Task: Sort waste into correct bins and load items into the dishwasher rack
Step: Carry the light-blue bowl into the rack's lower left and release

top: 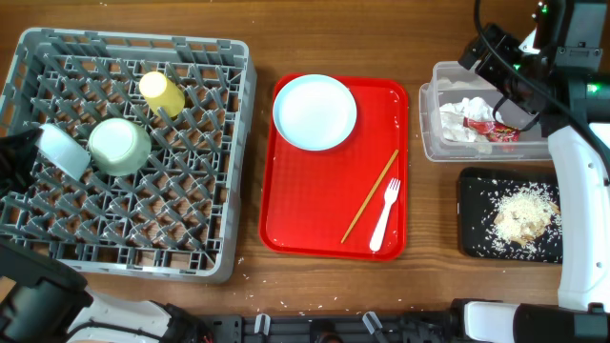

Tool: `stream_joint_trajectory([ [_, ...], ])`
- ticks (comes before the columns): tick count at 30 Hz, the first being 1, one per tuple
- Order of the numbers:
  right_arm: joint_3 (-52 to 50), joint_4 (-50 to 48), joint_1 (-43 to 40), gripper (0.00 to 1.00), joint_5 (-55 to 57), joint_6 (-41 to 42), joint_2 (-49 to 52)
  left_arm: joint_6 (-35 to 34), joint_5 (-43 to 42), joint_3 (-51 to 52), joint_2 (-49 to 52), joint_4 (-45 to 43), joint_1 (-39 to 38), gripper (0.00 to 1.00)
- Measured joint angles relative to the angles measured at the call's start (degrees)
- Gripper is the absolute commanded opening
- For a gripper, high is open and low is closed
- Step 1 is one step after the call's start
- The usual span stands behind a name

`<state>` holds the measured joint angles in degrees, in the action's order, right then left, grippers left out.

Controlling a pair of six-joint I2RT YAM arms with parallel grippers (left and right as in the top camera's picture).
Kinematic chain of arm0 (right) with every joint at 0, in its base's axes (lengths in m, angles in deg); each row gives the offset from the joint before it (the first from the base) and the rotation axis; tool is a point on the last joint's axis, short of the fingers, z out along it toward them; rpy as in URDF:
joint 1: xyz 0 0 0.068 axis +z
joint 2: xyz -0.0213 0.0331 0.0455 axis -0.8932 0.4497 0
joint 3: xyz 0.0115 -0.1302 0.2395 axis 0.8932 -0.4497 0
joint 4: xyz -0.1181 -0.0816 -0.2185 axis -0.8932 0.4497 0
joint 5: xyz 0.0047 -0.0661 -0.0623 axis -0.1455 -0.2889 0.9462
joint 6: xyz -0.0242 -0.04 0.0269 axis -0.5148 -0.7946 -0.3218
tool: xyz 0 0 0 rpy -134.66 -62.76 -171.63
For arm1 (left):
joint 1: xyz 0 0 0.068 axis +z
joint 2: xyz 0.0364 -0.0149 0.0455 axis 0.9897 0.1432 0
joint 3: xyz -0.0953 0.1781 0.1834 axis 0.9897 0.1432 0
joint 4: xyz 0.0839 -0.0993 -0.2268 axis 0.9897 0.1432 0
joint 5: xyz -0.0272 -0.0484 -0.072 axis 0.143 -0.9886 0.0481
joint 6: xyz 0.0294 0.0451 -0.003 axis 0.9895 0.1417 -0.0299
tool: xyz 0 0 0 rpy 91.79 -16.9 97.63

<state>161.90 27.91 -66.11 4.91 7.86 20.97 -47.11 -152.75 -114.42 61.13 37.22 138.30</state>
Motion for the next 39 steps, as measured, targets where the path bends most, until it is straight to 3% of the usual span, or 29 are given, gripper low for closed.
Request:
stream_joint_trajectory([
  [6, 0.0, 0.0, 0.0, 1.0, 0.0, 0.0, 0.0, 0.13, 0.04, 0.9, 0.09, 1.99, 1.31, 0.04],
  [7, 0.0, 0.0, 0.0, 1.0, 0.0, 0.0, 0.0, 0.15, 0.02, 1.01, 0.09, 2.27, 1.84, 0.11],
  [8, 0.0, 0.0, 0.0, 1.0, 0.0, 0.0, 0.0, 0.15, -0.24, 1.03, 0.15, 3.58, 2.99, 0.29],
  [15, 0.0, 0.0, 0.0, 1.0, 0.0, 0.0, 0.0, 0.61, 3.32, 1.27, 0.35, 8.66, 9.97, 0.43],
  [19, 0.0, -0.02, 0.0, 1.0, 0.0, 0.0, 0.0, 0.61, 3.56, 1.27, 0.35, 9.33, 11.65, 0.6],
  [21, 0.0, 0.0, 0.0, 1.0, 0.0, 0.0, 0.0, 0.61, 3.58, 1.29, 0.37, 9.35, 12.79, 0.77],
  [22, 0.0, 0.0, 0.0, 1.0, 0.0, 0.0, 0.0, 0.39, 3.82, 1.29, 0.37, 9.38, 13.55, 0.78],
  [26, 0.0, 0.0, 0.0, 1.0, 0.0, 0.0, 0.0, -1.25, 7.1, 1.29, 0.42, 9.38, 14.93, 0.54],
  [30, 0.0, 0.0, 0.0, 1.0, 0.0, 0.0, 0.0, -1.4, 4.81, 1.33, 0.28, 9.77, 14.95, 0.55],
  [31, 0.0, 0.0, 0.0, 1.0, 0.0, -0.02, 0.0, -1.4, 4.5, 1.33, -0.11, 9.77, 14.95, 0.49],
  [32, 0.0, 0.0, 0.0, 1.0, 0.0, 0.0, 0.0, -1.4, 4.33, 1.33, -0.81, 9.77, 14.95, 0.34],
  [33, 0.0, 0.0, 0.0, 1.0, 0.0, 0.0, 0.0, -1.27, 4.04, 1.33, -2.21, 9.77, 14.95, 0.04],
  [36, 0.0, 0.0, 0.0, 1.0, 0.0, 0.0, 0.0, 0.52, 4.5, 1.33, -5.07, 8.5, 13.14, 0.04],
  [39, 0.0, -0.04, 0.0, 1.0, 0.0, 0.0, 0.0, 1.49, 10.64, 1.33, -5.84, 6.32, 4.24, 0.04],
])
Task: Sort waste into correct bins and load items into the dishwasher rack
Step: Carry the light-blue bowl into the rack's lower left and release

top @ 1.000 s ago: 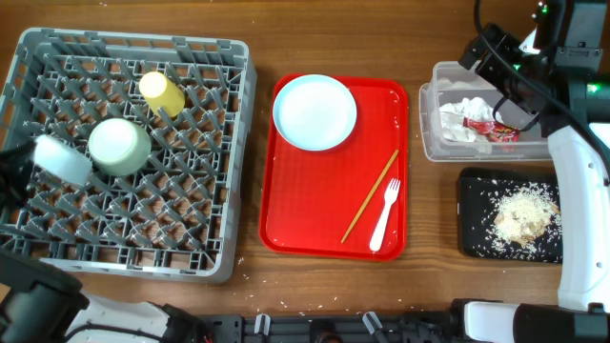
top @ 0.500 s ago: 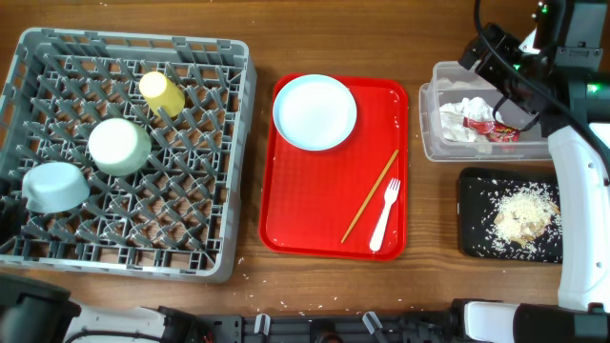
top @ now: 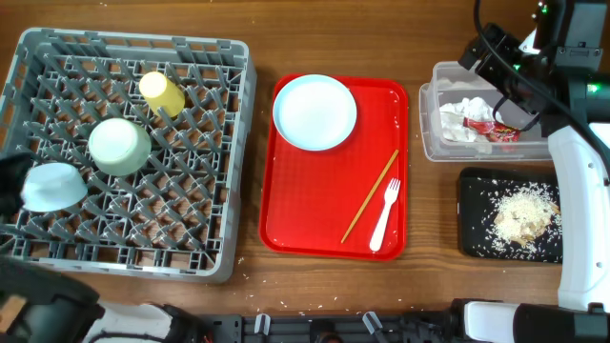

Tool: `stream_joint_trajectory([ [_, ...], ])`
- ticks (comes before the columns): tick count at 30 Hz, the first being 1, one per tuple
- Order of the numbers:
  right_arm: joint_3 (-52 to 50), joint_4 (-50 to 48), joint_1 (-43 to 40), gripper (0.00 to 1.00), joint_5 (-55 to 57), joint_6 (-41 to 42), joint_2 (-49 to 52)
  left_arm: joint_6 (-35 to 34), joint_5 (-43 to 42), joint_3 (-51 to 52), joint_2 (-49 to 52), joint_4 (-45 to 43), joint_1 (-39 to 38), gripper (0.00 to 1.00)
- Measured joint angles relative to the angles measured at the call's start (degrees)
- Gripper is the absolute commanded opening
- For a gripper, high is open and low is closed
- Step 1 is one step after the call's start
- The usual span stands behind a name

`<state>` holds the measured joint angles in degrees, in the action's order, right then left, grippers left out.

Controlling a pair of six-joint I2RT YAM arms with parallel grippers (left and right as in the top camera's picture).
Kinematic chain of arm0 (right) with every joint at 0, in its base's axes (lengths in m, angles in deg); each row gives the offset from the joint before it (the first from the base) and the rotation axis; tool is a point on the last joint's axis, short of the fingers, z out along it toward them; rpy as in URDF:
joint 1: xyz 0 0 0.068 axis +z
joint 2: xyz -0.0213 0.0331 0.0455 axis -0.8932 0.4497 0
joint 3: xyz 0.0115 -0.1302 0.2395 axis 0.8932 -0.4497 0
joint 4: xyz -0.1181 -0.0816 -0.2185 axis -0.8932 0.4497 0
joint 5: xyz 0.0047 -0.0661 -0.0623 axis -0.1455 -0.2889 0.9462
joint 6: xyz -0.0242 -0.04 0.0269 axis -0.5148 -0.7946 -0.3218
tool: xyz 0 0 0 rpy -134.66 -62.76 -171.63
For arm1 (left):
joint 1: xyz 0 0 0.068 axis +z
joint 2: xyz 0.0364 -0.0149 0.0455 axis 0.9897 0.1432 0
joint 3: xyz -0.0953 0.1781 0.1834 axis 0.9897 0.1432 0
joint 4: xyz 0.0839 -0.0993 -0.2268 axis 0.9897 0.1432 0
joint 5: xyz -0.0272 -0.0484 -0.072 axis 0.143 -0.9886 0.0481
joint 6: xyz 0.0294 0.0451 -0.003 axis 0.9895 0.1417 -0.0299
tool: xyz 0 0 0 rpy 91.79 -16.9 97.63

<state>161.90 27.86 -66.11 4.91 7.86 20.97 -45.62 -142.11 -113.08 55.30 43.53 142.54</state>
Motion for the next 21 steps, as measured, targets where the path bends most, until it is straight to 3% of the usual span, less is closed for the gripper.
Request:
stream_joint_trajectory([
  [2, 0.0, 0.09, 0.0, 1.0, 0.0, 0.0, 0.0, -0.04, 9.53, 0.0, 0.0, -1.53, -7.08, 0.04],
  [4, 0.0, 0.04, 0.0, 1.0, 0.0, 0.0, 0.0, -2.82, 24.39, 0.0, 0.0, -1.53, -13.42, 0.04],
  [9, 0.0, 0.04, 0.0, 1.0, 0.0, 0.0, 0.0, -6.16, 41.46, 0.0, 0.0, -0.94, -15.08, 0.04],
  [17, 0.0, 0.04, 0.0, 1.0, 0.0, 0.0, 0.0, -10.01, 51.08, 0.02, -0.52, 3.76, -14.86, 0.04],
  [21, 0.0, 0.02, 0.0, 0.99, 0.0, 0.0, 0.0, -11.41, 51.76, 0.07, -7.45, 6.12, -14.58, 0.04],
])
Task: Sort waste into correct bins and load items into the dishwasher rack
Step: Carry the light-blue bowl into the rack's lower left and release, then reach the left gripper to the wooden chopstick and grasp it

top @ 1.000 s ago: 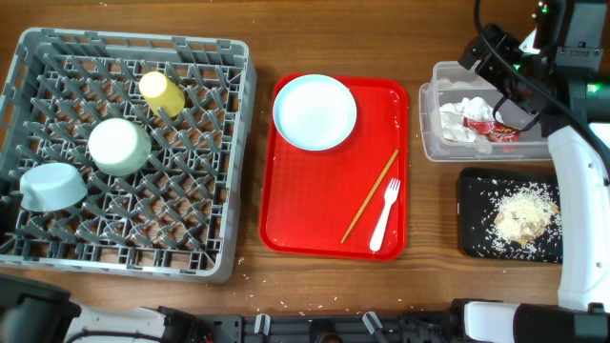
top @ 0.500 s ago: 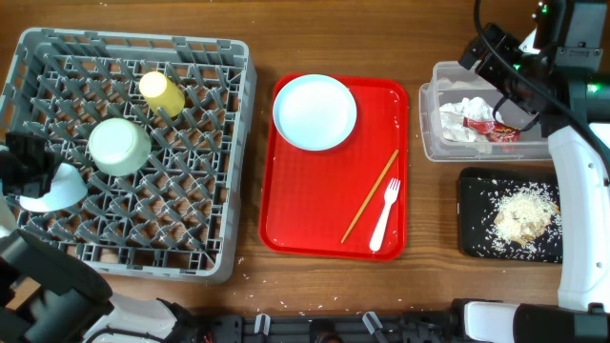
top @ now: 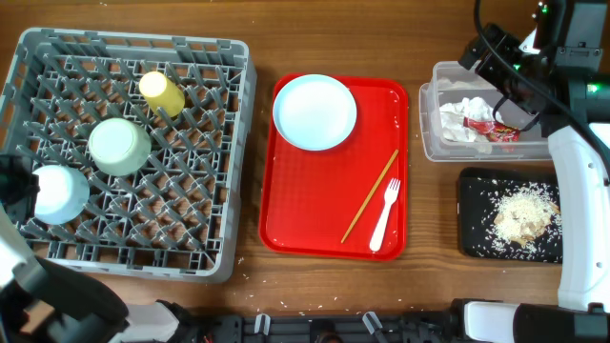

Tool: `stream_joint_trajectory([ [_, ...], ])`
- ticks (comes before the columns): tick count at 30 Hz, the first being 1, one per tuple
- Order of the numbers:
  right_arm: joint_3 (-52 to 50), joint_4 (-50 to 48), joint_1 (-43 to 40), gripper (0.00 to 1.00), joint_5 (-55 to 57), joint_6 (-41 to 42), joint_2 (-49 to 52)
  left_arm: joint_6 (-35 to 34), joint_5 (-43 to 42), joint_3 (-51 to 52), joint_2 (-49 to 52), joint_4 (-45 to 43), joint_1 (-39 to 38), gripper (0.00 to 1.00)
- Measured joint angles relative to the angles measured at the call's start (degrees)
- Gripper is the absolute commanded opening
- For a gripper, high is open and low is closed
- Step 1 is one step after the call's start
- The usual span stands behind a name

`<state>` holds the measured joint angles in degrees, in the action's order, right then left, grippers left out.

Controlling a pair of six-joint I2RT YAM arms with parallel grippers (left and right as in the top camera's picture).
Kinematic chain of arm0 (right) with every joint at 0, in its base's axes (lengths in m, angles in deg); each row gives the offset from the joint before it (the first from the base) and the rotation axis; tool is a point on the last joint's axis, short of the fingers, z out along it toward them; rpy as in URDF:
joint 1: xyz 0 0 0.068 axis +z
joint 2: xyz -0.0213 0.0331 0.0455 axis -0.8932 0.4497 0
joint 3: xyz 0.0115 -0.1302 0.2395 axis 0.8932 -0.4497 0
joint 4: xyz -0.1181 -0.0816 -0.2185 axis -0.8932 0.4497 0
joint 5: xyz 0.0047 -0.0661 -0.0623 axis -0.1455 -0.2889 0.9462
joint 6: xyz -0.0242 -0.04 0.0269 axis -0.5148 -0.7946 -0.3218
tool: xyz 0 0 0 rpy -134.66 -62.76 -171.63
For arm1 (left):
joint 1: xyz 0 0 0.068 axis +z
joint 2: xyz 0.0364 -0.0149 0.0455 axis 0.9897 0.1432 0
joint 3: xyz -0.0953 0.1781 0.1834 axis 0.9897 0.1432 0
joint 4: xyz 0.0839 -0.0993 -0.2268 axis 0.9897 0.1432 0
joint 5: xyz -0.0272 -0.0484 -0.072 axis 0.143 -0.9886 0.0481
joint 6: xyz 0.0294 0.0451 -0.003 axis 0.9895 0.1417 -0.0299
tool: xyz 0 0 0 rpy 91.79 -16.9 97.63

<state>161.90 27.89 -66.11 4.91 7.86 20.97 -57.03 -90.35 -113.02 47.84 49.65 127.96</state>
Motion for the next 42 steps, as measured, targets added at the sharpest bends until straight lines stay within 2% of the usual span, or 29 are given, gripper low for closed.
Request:
stream_joint_trajectory([
  [2, 0.0, 0.02, 0.0, 1.0, 0.0, -0.02, 0.0, -0.09, -6.21, 0.04, -5.51, 1.14, 0.04, 0.04],
  [5, 0.0, 0.0, 0.0, 1.0, 0.0, 0.0, 0.0, 0.2, -23.37, 0.02, -10.99, 4.28, -2.25, 0.16],
  [6, 0.0, -0.02, 0.0, 1.0, 0.0, -0.02, 0.0, 1.03, -28.39, 0.04, -11.54, 4.74, -4.9, 0.25],
  [7, 0.0, 0.02, 0.0, 1.0, 0.0, 0.0, 0.0, 2.91, -33.09, 0.04, -11.47, 4.59, -9.25, 0.47],
  [8, 0.0, 0.11, 0.0, 1.0, -0.02, 0.0, 0.02, 5.11, -35.91, 0.09, -11.28, 3.72, -15.37, 0.76],
  [9, 0.0, 0.02, 0.0, 1.0, 0.0, -0.02, 0.04, 7.34, -38.49, 0.15, -11.19, 2.99, -21.49, 0.84],
  [10, 0.0, 0.04, 0.0, 1.0, 0.0, 0.0, 0.07, 8.7, -38.14, 0.2, -11.19, 0.42, -25.22, 0.88],
  [12, 0.0, 0.02, 0.0, 1.0, 0.0, 0.0, 0.07, 11.21, -36.61, 0.11, -10.21, -6.08, -42.91, 0.9],
  [13, 0.0, 0.04, 0.0, 1.0, 0.02, 0.0, 0.07, 12.33, -33.48, 0.13, -9.14, -9.05, -52.63, 0.92],
  [16, 0.0, 0.04, 0.0, 1.0, 0.0, 0.0, 0.07, 13.49, -20.68, 0.09, -3.93, -14.67, -72.61, 0.95],
  [17, 0.0, 0.04, 0.0, 1.0, 0.0, 0.0, 0.07, 13.64, -17.75, 0.09, -2.03, -15.32, -76.61, 1.0],
  [20, 0.0, 0.02, 0.0, 1.0, 0.0, 0.0, 0.07, 14.21, -8.61, 0.09, 5.99, -17.73, -87.78, 1.0],
  [22, 0.0, 0.02, 0.0, 1.0, 0.0, 0.0, 0.07, 14.25, -6.21, 0.13, 9.79, -20.24, -92.21, 0.99],
  [25, 0.0, 0.02, 0.0, 0.99, 0.0, 0.0, 0.07, 20.15, -4.22, 0.13, 13.97, -21.62, -97.31, 0.97],
  [29, 0.0, 0.02, 0.0, 1.0, 0.0, -0.02, 0.07, 23.76, 1.42, 0.13, 19.71, -22.82, -99.49, 0.8],
  [31, 0.0, 0.02, 0.0, 1.0, 0.0, 0.0, 0.07, 24.55, 3.02, 0.13, 22.03, -23.52, -99.45, 0.6],
  [32, 0.0, 0.04, 0.0, 1.0, 0.0, 0.0, 0.07, 24.85, 3.39, 0.13, 22.32, -23.8, -99.45, 0.55],
  [38, 0.0, 0.02, 0.0, 1.0, 0.0, 0.0, 0.07, 24.94, 4.39, 0.13, 24.68, -25.51, -99.45, 0.56],
  [42, 0.0, 0.02, 0.0, 1.0, 0.0, 0.0, 0.07, 24.94, 4.61, 0.13, 26.1, -25.81, -99.45, 0.53],
])
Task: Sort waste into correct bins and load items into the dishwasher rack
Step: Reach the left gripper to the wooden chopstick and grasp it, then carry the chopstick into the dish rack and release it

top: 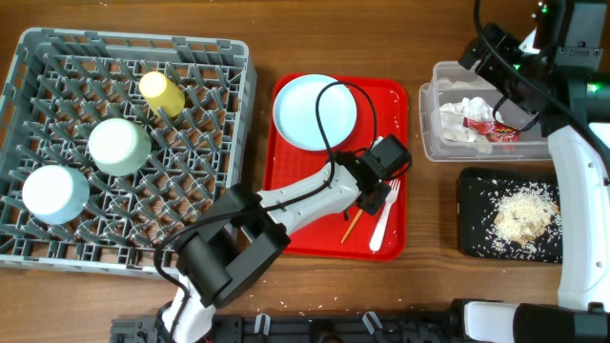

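My left gripper [379, 183] hangs low over the right part of the red tray [286, 224]. It sits on top of the wooden chopstick [352, 227] and beside the white fork [381, 225], and its jaws are hidden by its own black body. A pale plate [303, 112] lies at the tray's top left. The grey dishwasher rack [233, 143] holds a yellow cup [161, 92], a green bowl [119, 146] and a light-blue bowl [55, 193], both bowls upside down. My right arm [505, 71] stays over the clear bin, fingers not discernible.
A clear waste bin [431, 114] with crumpled paper and a red wrapper stands at the right. Below it lies a black tray [477, 243] with rice scraps. A black cable loops over the plate from my left arm. Crumbs dot the wooden table.
My left arm has left the rack's left edge and now reaches across to the red tray, over the chopstick. The light-blue bowl stays in the rack on its own. The right arm has not moved.
First the light-blue bowl was tilted at the rack's left edge beside the green bowl, with my left arm there. Then it was lower, toward the front left. Then it lay upside down in the rack, and now my left gripper is over the tray.
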Tool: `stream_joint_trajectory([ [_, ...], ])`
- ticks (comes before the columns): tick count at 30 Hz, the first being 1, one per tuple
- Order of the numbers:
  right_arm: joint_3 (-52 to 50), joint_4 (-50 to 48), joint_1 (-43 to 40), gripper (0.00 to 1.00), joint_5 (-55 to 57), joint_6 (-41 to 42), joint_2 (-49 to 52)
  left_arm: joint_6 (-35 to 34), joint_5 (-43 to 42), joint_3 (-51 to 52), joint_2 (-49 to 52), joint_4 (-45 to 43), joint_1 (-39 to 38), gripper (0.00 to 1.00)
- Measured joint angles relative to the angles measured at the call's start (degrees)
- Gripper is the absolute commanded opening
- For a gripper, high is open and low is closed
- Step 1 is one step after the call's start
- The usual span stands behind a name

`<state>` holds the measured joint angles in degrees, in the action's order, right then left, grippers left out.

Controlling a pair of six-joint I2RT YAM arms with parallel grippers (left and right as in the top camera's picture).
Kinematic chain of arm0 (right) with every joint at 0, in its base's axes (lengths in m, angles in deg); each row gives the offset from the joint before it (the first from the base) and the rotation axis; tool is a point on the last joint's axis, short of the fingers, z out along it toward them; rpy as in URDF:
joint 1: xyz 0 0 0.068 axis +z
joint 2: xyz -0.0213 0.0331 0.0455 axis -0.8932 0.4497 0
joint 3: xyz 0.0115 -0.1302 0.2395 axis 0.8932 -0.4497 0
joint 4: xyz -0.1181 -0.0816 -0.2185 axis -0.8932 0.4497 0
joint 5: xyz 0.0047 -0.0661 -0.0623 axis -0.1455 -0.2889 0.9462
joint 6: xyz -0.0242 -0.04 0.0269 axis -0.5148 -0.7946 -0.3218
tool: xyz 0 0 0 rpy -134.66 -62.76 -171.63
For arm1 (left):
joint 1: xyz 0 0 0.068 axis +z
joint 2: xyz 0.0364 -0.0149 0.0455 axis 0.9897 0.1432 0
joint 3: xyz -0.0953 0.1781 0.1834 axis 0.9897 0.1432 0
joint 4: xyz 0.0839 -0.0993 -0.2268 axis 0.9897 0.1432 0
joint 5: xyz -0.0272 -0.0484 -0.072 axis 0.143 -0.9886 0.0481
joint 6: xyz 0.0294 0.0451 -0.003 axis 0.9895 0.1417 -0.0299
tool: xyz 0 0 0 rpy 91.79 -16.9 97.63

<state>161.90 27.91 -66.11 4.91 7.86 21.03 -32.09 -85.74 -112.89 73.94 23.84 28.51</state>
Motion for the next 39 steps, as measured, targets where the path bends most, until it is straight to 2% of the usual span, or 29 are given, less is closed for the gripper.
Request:
stream_joint_trajectory([
  [2, 0.0, 0.02, 0.0, 1.0, 0.0, 0.0, 0.0, -0.02, 0.2, 0.0, 0.22, -0.52, 0.0, 0.48],
  [5, 0.0, 0.0, 0.0, 1.0, 0.0, 0.0, 0.0, 0.31, 1.01, -0.52, 0.92, -0.96, 0.0, 0.29],
  [8, 0.0, 0.0, 0.0, 1.0, 0.0, 0.0, 0.0, 0.24, 1.64, -1.2, 1.53, -1.42, 0.0, 0.2],
  [10, 0.0, 0.02, 0.0, 1.0, 0.0, 0.0, 0.0, 0.2, 1.99, -1.2, 1.55, -1.38, -0.02, 0.06],
  [11, 0.0, 0.02, 0.0, 1.0, 0.0, 0.0, 0.0, 0.2, 2.16, -1.22, 1.62, -1.4, 0.0, 0.04],
  [20, 0.0, 0.0, 0.0, 1.0, 0.0, 0.0, 0.0, -1.81, 1.44, -1.44, 0.42, 1.25, -0.02, 0.04],
  [24, 0.0, 0.04, 0.0, 1.0, 0.0, 0.0, 0.0, -2.1, 0.42, -1.14, -7.61, 5.09, 2.49, 0.04],
  [28, 0.0, 0.0, 0.0, 1.0, 0.0, 0.0, 0.0, -2.47, -0.02, -1.14, -20.33, 9.88, 11.87, 0.04],
  [31, 0.0, 0.0, 0.0, 1.0, 0.0, 0.0, 0.0, -0.37, -0.2, -1.14, -26.03, 12.48, 22.47, 0.04],
  [33, 0.0, -0.02, 0.0, 1.0, 0.0, 0.0, 0.0, 2.93, -0.61, -1.11, -25.9, 12.72, 29.27, 0.04],
  [36, 0.0, 0.02, 0.0, 1.0, 0.0, 0.0, 0.0, 10.56, -5.31, -1.11, -24.57, 12.72, 39.45, 0.04],
  [39, 0.0, 0.02, 0.0, 1.0, 0.0, 0.0, 0.0, 14.95, -10.01, -1.11, -22.1, 12.17, 47.12, 0.04],
])
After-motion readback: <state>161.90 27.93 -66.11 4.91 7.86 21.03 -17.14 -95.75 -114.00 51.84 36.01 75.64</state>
